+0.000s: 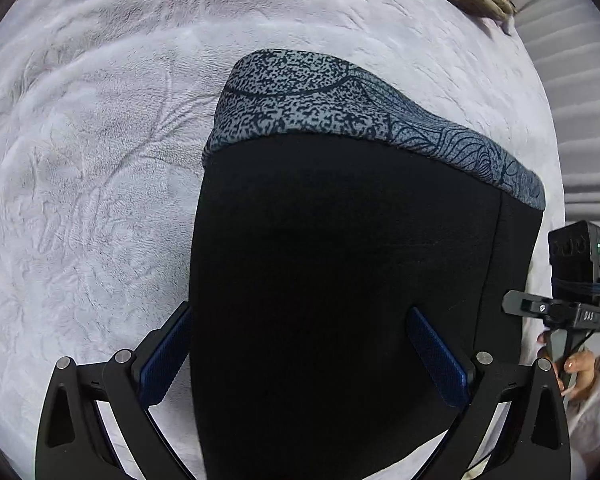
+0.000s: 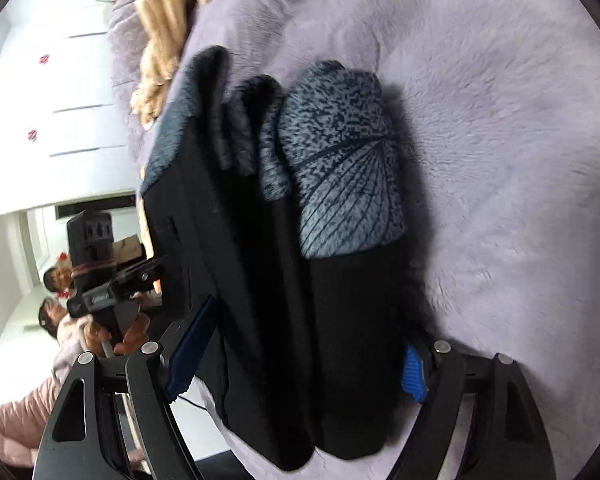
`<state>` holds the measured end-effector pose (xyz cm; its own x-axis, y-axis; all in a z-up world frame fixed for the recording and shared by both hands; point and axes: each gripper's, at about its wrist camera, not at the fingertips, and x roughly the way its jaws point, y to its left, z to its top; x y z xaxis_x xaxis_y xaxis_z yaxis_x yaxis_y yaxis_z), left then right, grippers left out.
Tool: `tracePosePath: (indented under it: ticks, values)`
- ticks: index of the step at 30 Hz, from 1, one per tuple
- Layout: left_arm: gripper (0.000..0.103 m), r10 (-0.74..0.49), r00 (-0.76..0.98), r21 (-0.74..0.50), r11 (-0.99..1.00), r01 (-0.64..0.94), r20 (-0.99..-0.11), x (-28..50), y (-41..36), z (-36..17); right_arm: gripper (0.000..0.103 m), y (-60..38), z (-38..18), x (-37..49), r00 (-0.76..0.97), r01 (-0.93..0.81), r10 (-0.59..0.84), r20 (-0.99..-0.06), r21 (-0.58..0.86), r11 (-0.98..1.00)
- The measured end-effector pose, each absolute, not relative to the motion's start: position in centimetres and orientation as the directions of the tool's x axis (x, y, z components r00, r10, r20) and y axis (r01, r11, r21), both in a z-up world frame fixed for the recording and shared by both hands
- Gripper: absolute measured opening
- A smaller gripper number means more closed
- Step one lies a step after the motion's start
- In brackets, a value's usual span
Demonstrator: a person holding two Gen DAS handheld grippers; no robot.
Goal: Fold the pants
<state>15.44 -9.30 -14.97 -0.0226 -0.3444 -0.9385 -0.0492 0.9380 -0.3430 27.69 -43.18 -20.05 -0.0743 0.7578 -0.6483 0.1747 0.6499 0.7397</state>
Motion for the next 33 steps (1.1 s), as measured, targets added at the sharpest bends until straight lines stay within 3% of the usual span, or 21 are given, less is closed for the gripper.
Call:
tracePosePath:
  ticks: [1, 2, 4, 7, 18, 25, 28, 31, 33]
  values:
    - [0.089, -0.355, -0.004, -0.354, 0.934, -0.045, -0.935, 15.1, -9.4, -14.5, 0.081, -43.1, -20.1, 27.7, -0.08, 0.188, 0.745, -0.663, 0.724, 0.664]
    - [0.086, -0.367, 0.015, -0.368, 0.929, -0.031, -0.93, 14.8, -9.6, -13.8, 0.079, -42.8, -19.7, 27.7, -0.08, 0.19, 0.728, -0.681, 0.706, 0.682]
    - [0.066, -0.381, 0.044, -0.381, 0.925, 0.008, -0.924, 13.9, -9.4, -12.2, 0.065, -42.6, -18.6, 27.3, -0.072, 0.183, 0.721, -0.689, 0.702, 0.688]
    - [0.057, -0.404, 0.084, -0.401, 0.915, 0.048, -0.911, 12.2, -9.4, -9.6, 0.05, -42.5, -16.2, 26.2, -0.045, 0.183, 0.744, -0.666, 0.727, 0.662]
    - [0.057, -0.436, 0.142, -0.42, 0.898, 0.127, -0.889, 7.1, -0.9, -4.1, 0.049, -36.0, -8.1, 20.5, 0.055, 0.15, 0.756, -0.653, 0.753, 0.64]
    - [0.057, -0.393, 0.111, -0.371, 0.912, 0.175, -0.913, 5.2, 8.5, -3.7, 0.049, -24.9, -7.4, 16.6, 0.11, 0.161, 0.736, -0.668, 0.743, 0.649]
    - [0.065, -0.309, 0.06, -0.298, 0.944, 0.139, -0.949, 5.0, 12.0, -6.4, 0.049, -20.7, -9.1, 14.6, 0.125, 0.206, 0.729, -0.673, 0.736, 0.645]
    - [0.065, -0.069, 0.063, -0.06, 0.988, 0.14, -0.996, 4.3, 14.5, -8.7, 0.053, -17.4, -12.2, 13.3, 0.074, 0.304, 0.664, -0.744, 0.651, 0.695]
    - [0.065, -0.109, 0.072, -0.102, 0.99, 0.098, -0.991, 3.8, 16.5, -8.4, 0.059, -16.3, -12.9, 12.9, 0.034, 0.337, 0.572, -0.82, 0.548, 0.766]
